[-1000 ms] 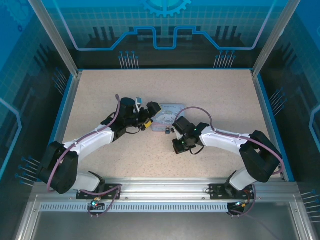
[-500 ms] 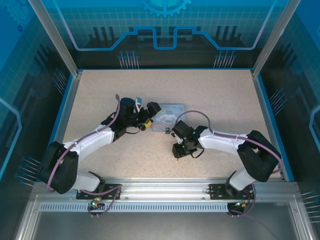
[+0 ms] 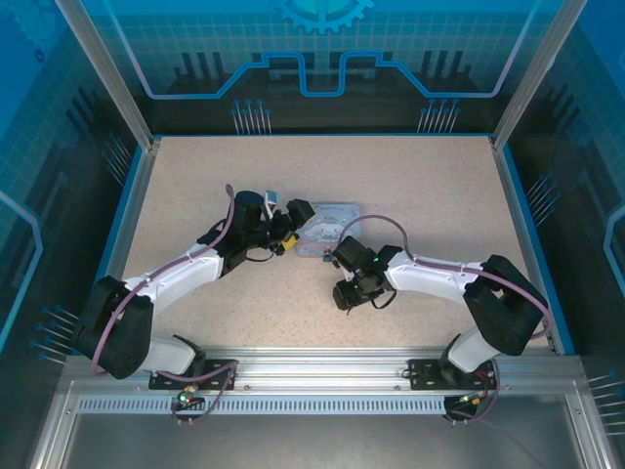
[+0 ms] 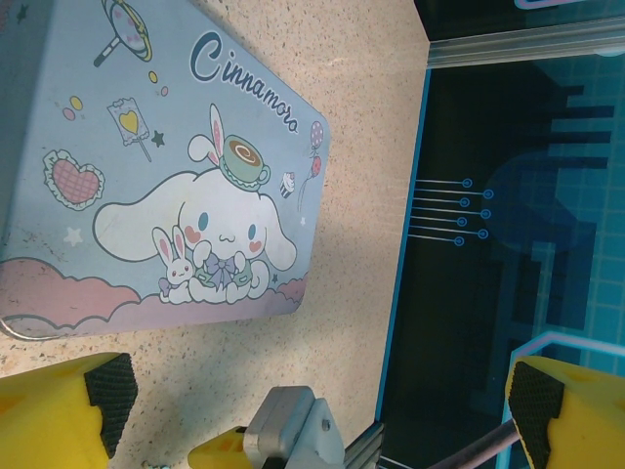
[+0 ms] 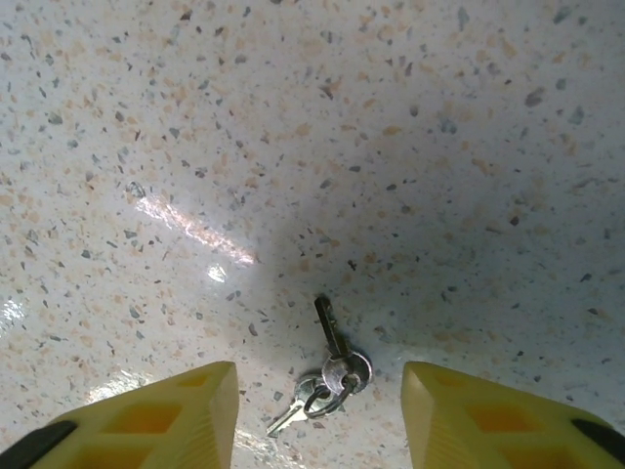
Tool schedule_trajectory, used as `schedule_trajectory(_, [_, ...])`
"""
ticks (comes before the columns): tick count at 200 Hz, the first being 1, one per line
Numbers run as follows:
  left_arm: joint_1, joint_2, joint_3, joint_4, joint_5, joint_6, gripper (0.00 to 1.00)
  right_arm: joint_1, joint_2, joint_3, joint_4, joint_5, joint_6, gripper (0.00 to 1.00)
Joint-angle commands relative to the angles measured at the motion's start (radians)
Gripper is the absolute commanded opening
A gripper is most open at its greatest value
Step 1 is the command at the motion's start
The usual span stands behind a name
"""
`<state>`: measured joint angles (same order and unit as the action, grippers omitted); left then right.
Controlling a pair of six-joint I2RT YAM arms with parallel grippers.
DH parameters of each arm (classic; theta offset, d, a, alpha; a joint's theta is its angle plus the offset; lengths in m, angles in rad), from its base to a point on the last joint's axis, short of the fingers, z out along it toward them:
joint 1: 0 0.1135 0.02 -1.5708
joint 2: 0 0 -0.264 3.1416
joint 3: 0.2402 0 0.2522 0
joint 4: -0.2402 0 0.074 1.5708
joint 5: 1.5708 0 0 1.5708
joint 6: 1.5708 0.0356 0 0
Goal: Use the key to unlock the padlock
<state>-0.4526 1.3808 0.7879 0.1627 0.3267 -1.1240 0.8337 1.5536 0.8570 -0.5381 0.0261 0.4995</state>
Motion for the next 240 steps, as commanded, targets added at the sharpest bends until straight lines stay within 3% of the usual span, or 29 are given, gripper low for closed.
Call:
schedule_trajectory(1, [0.007, -0.015, -0.009, 0.003, -0.008, 0.011, 0.99, 0.031, 0.027, 0.016, -0.054, 0.046, 0.029, 0.50])
schedule_trajectory(94, [0.007, -0.019, -0.009, 0.003, -0.006, 0.012, 0.99, 0.103, 0.137, 0.092, -0.120, 0.157, 0.100, 0.41])
schedule_trajectory(132, [0.007, -0.019, -0.007, 0.003, -0.006, 0.010, 0.99, 0.107, 0.146, 0.077, -0.117, 0.154, 0.117, 0.29])
schedule_trajectory(162, [0.007, -0.019, -0.004, 0.002, -0.006, 0.011, 0.99, 0.108, 0.133, 0.054, -0.118, 0.155, 0.131, 0.33])
schedule_trajectory(192, [0.007, -0.019, -0.005, 0.003, -0.006, 0.009, 0.99, 0.108, 0.119, 0.036, -0.117, 0.157, 0.137, 0.30])
schedule_trajectory(240, [0.007, -0.019, -0.004, 0.000, -0.008, 0.009, 0.99, 0.106, 0.111, 0.036, -0.106, 0.151, 0.121, 0.02])
